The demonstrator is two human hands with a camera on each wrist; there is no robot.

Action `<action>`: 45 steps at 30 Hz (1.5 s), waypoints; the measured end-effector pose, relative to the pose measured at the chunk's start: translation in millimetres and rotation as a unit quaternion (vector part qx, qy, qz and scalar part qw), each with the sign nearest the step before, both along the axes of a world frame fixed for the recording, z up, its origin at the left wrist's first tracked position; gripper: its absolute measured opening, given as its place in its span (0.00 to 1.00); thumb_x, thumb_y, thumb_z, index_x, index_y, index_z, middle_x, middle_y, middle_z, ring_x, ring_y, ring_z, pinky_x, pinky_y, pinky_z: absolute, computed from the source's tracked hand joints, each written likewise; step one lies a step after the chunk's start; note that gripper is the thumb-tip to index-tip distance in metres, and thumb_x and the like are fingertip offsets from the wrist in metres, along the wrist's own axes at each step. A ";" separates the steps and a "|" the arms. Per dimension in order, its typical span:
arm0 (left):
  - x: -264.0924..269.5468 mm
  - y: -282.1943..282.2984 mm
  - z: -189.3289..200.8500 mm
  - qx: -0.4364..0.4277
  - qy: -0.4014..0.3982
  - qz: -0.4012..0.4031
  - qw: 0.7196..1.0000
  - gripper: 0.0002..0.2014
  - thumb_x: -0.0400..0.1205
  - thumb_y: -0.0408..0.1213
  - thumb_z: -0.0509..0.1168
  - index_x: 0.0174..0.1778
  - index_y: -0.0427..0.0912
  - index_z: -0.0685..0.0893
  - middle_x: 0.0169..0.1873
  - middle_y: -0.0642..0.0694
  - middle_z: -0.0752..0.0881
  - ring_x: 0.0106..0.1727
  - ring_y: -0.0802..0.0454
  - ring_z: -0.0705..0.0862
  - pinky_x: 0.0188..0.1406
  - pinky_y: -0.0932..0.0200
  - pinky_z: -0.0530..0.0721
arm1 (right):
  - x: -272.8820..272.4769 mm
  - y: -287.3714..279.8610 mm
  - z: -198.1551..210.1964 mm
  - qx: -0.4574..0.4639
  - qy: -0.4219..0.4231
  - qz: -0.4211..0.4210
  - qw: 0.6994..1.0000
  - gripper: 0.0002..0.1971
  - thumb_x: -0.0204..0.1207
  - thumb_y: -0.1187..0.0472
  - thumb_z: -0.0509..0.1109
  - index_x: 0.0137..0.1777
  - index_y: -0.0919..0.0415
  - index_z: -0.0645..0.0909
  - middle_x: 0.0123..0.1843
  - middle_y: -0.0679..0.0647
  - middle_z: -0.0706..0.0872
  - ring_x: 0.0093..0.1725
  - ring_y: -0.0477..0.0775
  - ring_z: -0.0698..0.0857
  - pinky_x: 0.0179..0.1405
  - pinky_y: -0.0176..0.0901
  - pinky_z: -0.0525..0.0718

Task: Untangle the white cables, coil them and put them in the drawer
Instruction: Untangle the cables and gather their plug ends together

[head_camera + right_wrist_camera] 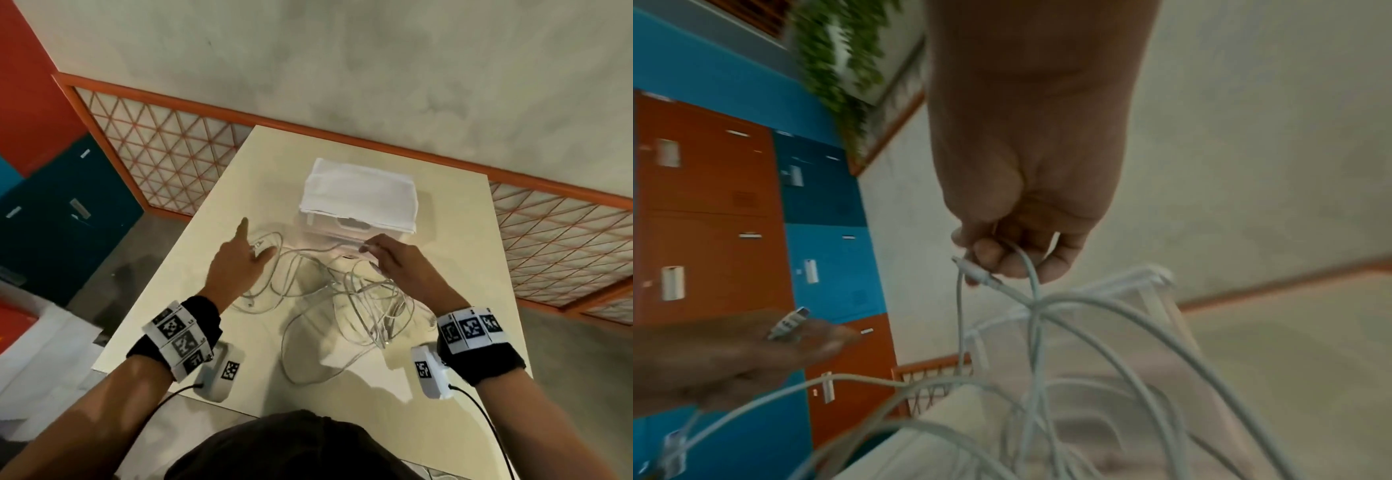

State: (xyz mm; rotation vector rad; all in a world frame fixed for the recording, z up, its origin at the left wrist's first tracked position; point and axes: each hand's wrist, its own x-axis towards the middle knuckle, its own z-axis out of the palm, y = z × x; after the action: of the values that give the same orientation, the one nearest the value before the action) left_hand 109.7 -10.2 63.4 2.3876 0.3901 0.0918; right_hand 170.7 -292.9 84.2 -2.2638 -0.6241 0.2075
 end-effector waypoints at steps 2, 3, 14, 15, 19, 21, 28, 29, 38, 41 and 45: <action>-4.9 -15.2 4.7 -0.065 -0.081 -0.072 0.992 0.30 0.82 0.51 0.62 0.80 0.48 0.65 0.47 0.35 0.88 0.48 0.40 0.86 0.54 0.52 0.81 | -1.9 7.8 15.3 -0.036 -0.005 0.041 0.999 0.11 0.84 0.55 0.60 0.52 0.57 0.84 0.30 0.34 0.84 0.28 0.37 0.79 0.33 0.30 0.74; -4.9 -23.1 7.7 -0.110 -0.092 -0.126 0.982 0.25 0.84 0.50 0.61 0.78 0.55 0.68 0.45 0.42 0.88 0.43 0.45 0.85 0.50 0.57 0.80 | -3.3 13.2 22.2 -0.047 -0.008 0.060 0.997 0.11 0.84 0.55 0.61 0.51 0.56 0.86 0.35 0.36 0.85 0.29 0.39 0.79 0.33 0.30 0.73; 8.0 -37.9 50.0 -0.197 -0.185 -0.250 0.930 0.11 0.89 0.39 0.52 0.41 0.44 0.70 0.27 0.59 0.72 0.27 0.61 0.65 0.30 0.69 0.67 | -10.3 26.5 24.3 -0.034 0.030 0.054 0.998 0.11 0.78 0.51 0.68 0.41 0.57 0.76 0.32 0.51 0.77 0.31 0.46 0.74 0.35 0.37 0.72; 8.6 -36.4 54.8 -0.224 -0.201 -0.236 0.924 0.11 0.89 0.40 0.52 0.40 0.47 0.69 0.27 0.58 0.70 0.26 0.61 0.64 0.27 0.70 0.66 | -12.4 23.0 10.1 -0.052 0.056 0.055 0.996 0.10 0.79 0.52 0.67 0.42 0.57 0.75 0.34 0.52 0.79 0.33 0.48 0.77 0.38 0.39 0.75; 7.2 -22.3 66.2 -0.288 -0.255 -0.195 0.902 0.14 0.89 0.41 0.51 0.36 0.56 0.68 0.26 0.59 0.68 0.24 0.63 0.62 0.22 0.73 0.63 | -20.5 8.0 -37.8 -0.107 0.115 0.019 0.987 0.13 0.83 0.55 0.63 0.48 0.67 0.75 0.40 0.55 0.84 0.37 0.43 0.81 0.42 0.41 0.75; 3.3 -11.9 62.5 -0.276 -0.254 -0.152 0.914 0.13 0.89 0.41 0.51 0.37 0.52 0.69 0.26 0.56 0.66 0.24 0.62 0.62 0.21 0.71 0.63 | -24.9 3.3 -44.8 -0.122 0.115 0.016 0.986 0.11 0.84 0.60 0.60 0.49 0.69 0.78 0.41 0.49 0.84 0.36 0.36 0.81 0.44 0.37 0.75; 1.4 30.9 1.1 -0.059 -0.126 -0.043 0.989 0.05 0.87 0.30 0.54 0.50 0.36 0.75 0.44 0.40 0.86 0.44 0.39 0.84 0.40 0.56 0.72 | -18.5 -0.7 -5.5 0.006 0.006 -0.065 0.998 0.11 0.86 0.62 0.56 0.46 0.58 0.80 0.35 0.52 0.88 0.39 0.42 0.87 0.47 0.34 0.80; 0.7 34.2 -8.2 -0.048 -0.106 -0.029 0.993 0.06 0.86 0.29 0.54 0.53 0.34 0.75 0.48 0.35 0.87 0.48 0.34 0.85 0.43 0.52 0.75 | -18.1 -0.5 7.1 0.025 -0.021 -0.081 0.996 0.10 0.85 0.61 0.58 0.46 0.58 0.79 0.32 0.52 0.85 0.35 0.45 0.85 0.43 0.35 0.79; -6.0 12.7 -11.9 -0.115 -0.079 -0.125 0.982 0.15 0.89 0.41 0.51 0.68 0.49 0.77 0.27 0.48 0.76 0.31 0.49 0.80 0.38 0.57 0.74 | -29.1 26.2 65.3 0.087 -0.098 -0.055 0.990 0.04 0.78 0.57 0.70 0.47 0.57 0.83 0.25 0.60 0.74 0.25 0.51 0.67 0.28 0.36 0.65; -5.9 -7.0 7.7 -0.238 -0.107 -0.239 0.935 0.20 0.88 0.46 0.50 0.77 0.64 0.65 0.22 0.54 0.69 0.23 0.59 0.68 0.28 0.66 0.71 | -31.8 43.8 56.1 0.083 -0.074 -0.005 0.994 0.06 0.76 0.57 0.73 0.47 0.59 0.86 0.27 0.58 0.79 0.26 0.47 0.68 0.28 0.34 0.66; 0.2 -23.8 14.1 -0.250 -0.078 -0.320 0.911 0.14 0.87 0.52 0.52 0.66 0.66 0.75 0.20 0.55 0.69 0.24 0.57 0.67 0.27 0.66 0.70 | -35.2 60.7 52.1 0.086 -0.064 0.031 0.994 0.06 0.74 0.56 0.73 0.45 0.58 0.87 0.37 0.53 0.87 0.32 0.53 0.78 0.35 0.37 0.72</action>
State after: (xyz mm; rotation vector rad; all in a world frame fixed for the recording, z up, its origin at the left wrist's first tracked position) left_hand 109.9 -34.1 77.4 1.8683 -0.4131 -0.1072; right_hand 135.6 -232.2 136.3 -2.1056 -0.7513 0.0372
